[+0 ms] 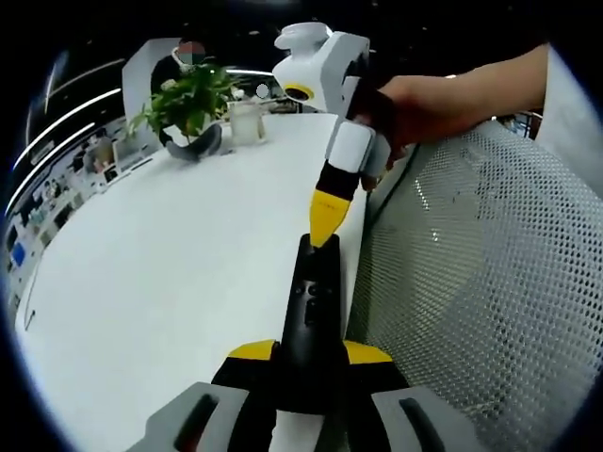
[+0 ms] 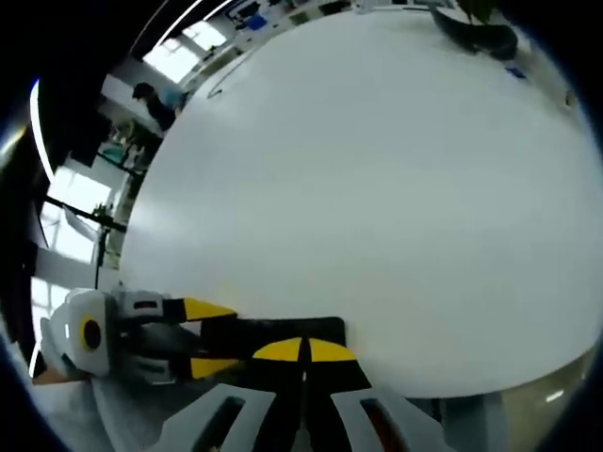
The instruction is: Press the specified remote control buttons in sequence, fully releasing each button before pressing the next.
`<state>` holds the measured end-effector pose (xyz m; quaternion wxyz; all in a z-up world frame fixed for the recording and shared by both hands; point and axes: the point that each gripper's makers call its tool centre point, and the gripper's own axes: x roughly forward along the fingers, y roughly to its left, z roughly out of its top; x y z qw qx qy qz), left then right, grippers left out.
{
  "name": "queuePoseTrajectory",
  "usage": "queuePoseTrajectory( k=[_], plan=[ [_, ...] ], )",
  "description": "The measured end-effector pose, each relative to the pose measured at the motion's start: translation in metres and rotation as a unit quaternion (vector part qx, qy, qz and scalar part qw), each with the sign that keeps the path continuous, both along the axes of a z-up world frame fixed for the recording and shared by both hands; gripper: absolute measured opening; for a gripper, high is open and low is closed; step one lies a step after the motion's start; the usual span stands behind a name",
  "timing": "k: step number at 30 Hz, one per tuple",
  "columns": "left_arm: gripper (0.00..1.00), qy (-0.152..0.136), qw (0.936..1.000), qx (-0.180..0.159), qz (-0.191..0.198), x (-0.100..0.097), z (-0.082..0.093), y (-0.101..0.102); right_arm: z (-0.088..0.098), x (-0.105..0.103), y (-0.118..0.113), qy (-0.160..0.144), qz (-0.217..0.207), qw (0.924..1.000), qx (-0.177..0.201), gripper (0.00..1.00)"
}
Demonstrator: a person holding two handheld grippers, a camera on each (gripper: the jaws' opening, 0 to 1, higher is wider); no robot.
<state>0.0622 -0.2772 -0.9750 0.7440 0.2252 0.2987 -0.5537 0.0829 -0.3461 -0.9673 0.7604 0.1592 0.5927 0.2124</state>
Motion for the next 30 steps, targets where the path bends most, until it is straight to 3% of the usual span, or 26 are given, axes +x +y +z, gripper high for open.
queuePoseTrajectory(
  k=[8, 20, 30],
  plan=[
    [0.25, 0.000, 1.0000, -0.002, -0.001, 0.000, 0.000, -0.001, 0.000, 0.000, 0.000, -0.006, 0.013, 0.9999, -0.005, 0.00],
    [0.25, -0.001, 1.0000, -0.002, 0.001, -0.001, 0.000, 0.000, 0.002, 0.001, 0.000, 0.022, -0.019, 0.9986, 0.044, 0.00],
    [0.24, -0.001, 1.0000, -0.002, -0.004, -0.001, 0.000, 0.000, 0.002, -0.002, 0.010, 0.010, 0.016, 0.9991, 0.039, 0.00]
  ],
)
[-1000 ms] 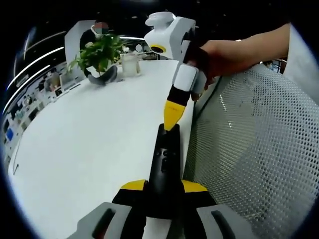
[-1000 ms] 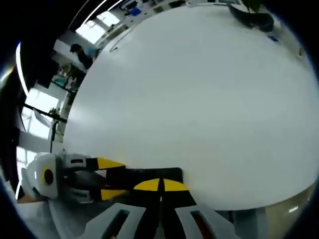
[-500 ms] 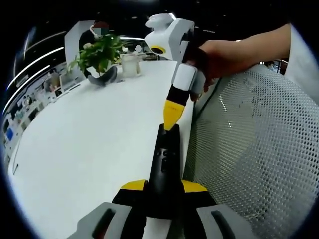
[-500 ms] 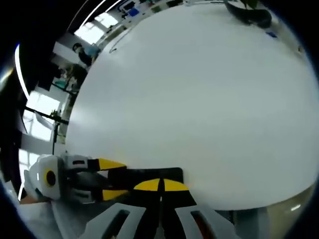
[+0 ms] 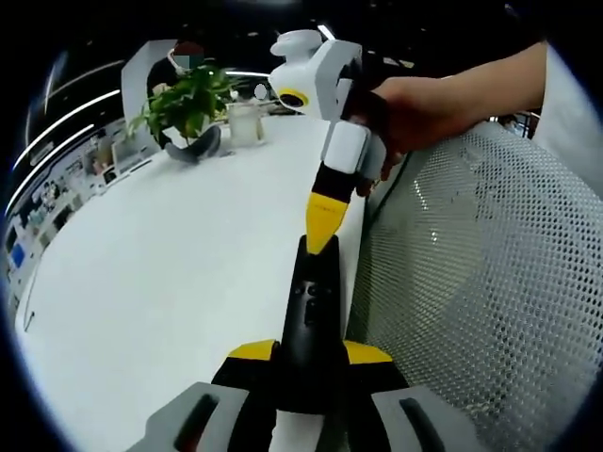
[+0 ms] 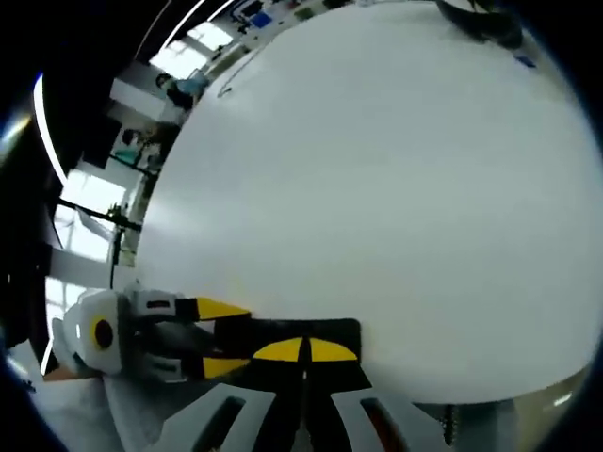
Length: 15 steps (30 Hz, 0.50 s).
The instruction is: Press the specified remote control buttons in sequence, fully releasing each button before pressing the next.
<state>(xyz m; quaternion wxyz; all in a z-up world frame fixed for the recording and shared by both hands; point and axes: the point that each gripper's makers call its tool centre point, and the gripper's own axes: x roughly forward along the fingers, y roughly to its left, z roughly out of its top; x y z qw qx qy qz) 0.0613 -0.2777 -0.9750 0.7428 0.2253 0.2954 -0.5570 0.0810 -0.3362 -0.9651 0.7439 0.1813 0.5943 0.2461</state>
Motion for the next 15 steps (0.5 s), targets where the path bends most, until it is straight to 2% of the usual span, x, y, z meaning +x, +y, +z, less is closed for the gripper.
queuePoseTrajectory(
  k=[5, 15],
  plan=[
    [0.25, 0.000, 1.0000, 0.000, 0.001, 0.0002, -0.0004, -0.0001, -0.0006, -0.0013, 0.0055, -0.001, 0.013, 0.9999, 0.007, 0.00],
    [0.25, 0.000, 1.0000, 0.001, 0.005, -0.0007, -0.0005, 0.0001, -0.0023, -0.0019, 0.0044, -0.021, 0.025, 0.9992, -0.022, 0.00]
  ],
)
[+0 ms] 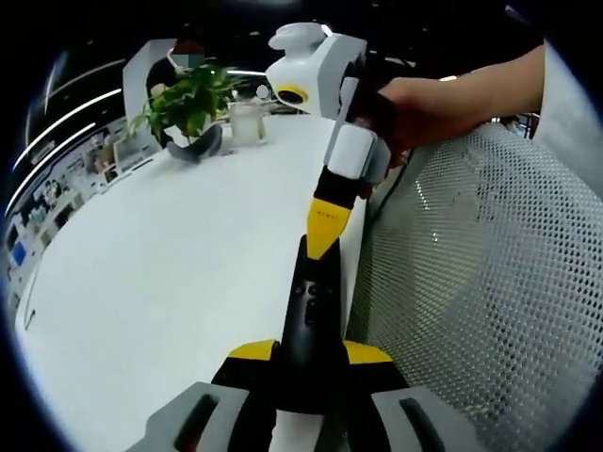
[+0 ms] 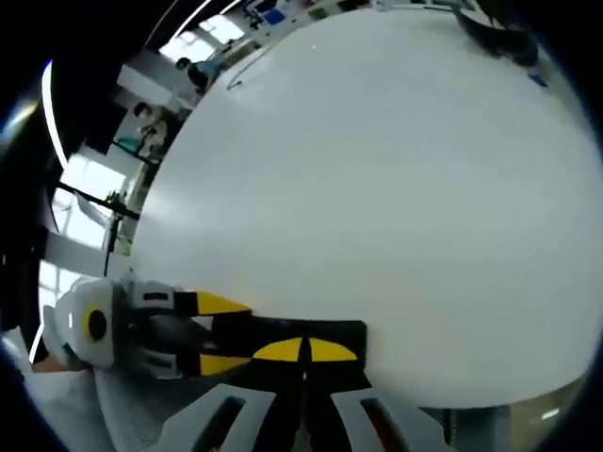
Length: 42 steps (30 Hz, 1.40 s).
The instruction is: Press the specified remote control buttons in sequence, fully releasing each button before pressing the next.
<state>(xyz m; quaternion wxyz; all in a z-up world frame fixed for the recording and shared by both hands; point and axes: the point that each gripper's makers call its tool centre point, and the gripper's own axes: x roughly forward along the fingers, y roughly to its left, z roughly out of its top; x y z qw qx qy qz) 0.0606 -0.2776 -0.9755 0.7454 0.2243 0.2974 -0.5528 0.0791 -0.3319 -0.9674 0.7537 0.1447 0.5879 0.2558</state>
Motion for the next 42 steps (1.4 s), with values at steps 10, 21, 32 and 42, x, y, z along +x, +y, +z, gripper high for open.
queuePoseTrajectory(
  k=[10, 21, 32, 42],
  plan=[
    [0.25, 0.000, 1.0000, -0.002, -0.005, 0.001, 0.000, 0.000, 0.000, 0.001, 0.001, 0.005, -0.009, 0.9999, 0.009, 0.00],
    [0.24, 0.000, 1.0000, -0.002, -0.004, 0.001, 0.000, 0.000, 0.002, 0.004, 0.000, 0.011, -0.019, 0.9996, 0.016, 0.00],
    [0.24, -0.001, 1.0000, 0.002, 0.000, 0.000, 0.000, 0.000, 0.000, 0.006, 0.016, 0.011, -0.032, 0.9989, 0.032, 0.00],
    [0.24, -0.001, 1.0000, 0.002, 0.006, 0.001, 0.000, 0.001, -0.001, 0.007, 0.014, 0.016, -0.057, 0.9975, 0.039, 0.00]
  ],
)
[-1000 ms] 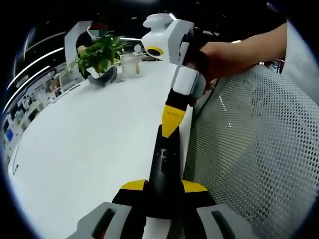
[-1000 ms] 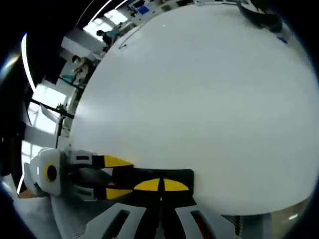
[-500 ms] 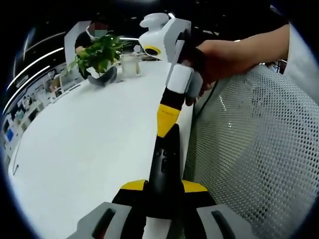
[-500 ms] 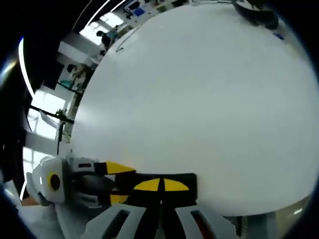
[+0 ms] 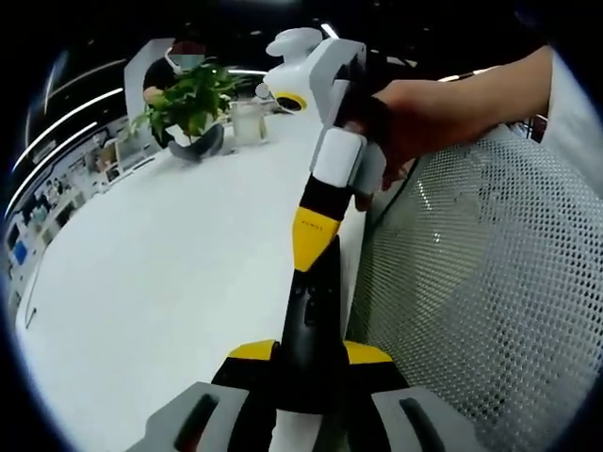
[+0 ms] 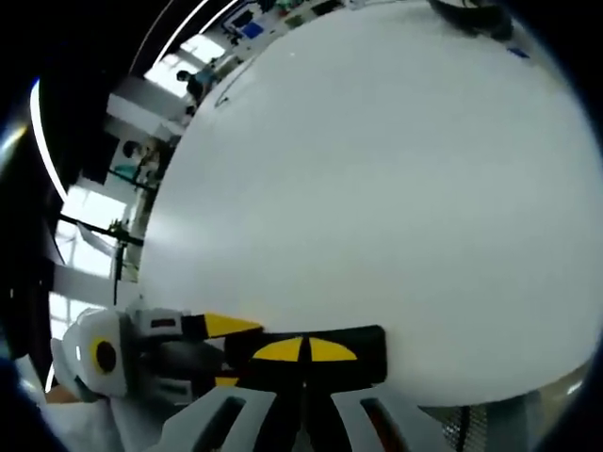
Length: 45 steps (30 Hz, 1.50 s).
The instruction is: Press the specified remote control buttons in sequence, fully releasing each button before pressing the next.
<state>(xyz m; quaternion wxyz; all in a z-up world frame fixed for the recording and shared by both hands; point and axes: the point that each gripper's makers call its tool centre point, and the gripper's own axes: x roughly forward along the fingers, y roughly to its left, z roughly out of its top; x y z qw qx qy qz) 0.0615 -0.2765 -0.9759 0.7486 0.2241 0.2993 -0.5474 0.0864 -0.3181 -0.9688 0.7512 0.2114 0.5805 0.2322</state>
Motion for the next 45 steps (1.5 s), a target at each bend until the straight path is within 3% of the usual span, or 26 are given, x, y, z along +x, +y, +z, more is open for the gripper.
queuePoseTrajectory(
  k=[4, 13, 17, 20, 24, 30, 34, 37, 41, 45],
  plan=[
    [0.25, -0.002, 1.0000, -0.006, -0.002, 0.000, 0.000, 0.000, 0.000, 0.000, 0.000, 0.008, -0.009, 0.9999, 0.010, 0.00],
    [0.24, 0.000, 1.0000, -0.002, -0.004, 0.000, 0.000, 0.000, -0.001, 0.000, 0.000, -0.008, 0.005, 0.9999, -0.005, 0.00],
    [0.24, 0.002, 1.0000, -0.001, -0.003, 0.000, 0.000, 0.001, -0.001, 0.000, 0.002, -0.038, 0.043, 0.9965, -0.061, 0.00],
    [0.24, 0.002, 1.0000, -0.002, -0.002, 0.000, 0.000, 0.000, -0.001, 0.000, 0.003, -0.063, 0.061, 0.9932, -0.076, 0.00],
    [0.25, 0.001, 1.0000, -0.004, -0.002, 0.000, 0.000, 0.001, -0.001, 0.000, 0.000, -0.046, 0.031, 0.9972, -0.051, 0.00],
    [0.24, -0.002, 1.0000, -0.002, 0.000, 0.000, -0.001, 0.000, 0.000, 0.000, 0.001, -0.041, 0.023, 0.9979, -0.044, 0.00],
    [0.24, -0.003, 1.0000, 0.000, -0.003, 0.000, 0.000, 0.001, 0.001, -0.007, 0.001, -0.012, 0.031, 0.9984, -0.046, 0.00],
    [0.24, -0.002, 1.0000, 0.000, -0.007, 0.000, 0.000, 0.001, 0.004, -0.006, -0.004, -0.021, 0.034, 0.9973, -0.061, 0.00],
    [0.24, -0.001, 1.0000, 0.001, -0.009, 0.000, 0.000, 0.001, 0.010, -0.006, 0.003, -0.016, 0.032, 0.9989, -0.031, 0.00],
    [0.24, -0.001, 1.0000, 0.001, -0.009, 0.000, 0.000, 0.000, 0.006, -0.011, 0.005, -0.009, 0.048, 0.9979, -0.044, 0.00]
  ],
)
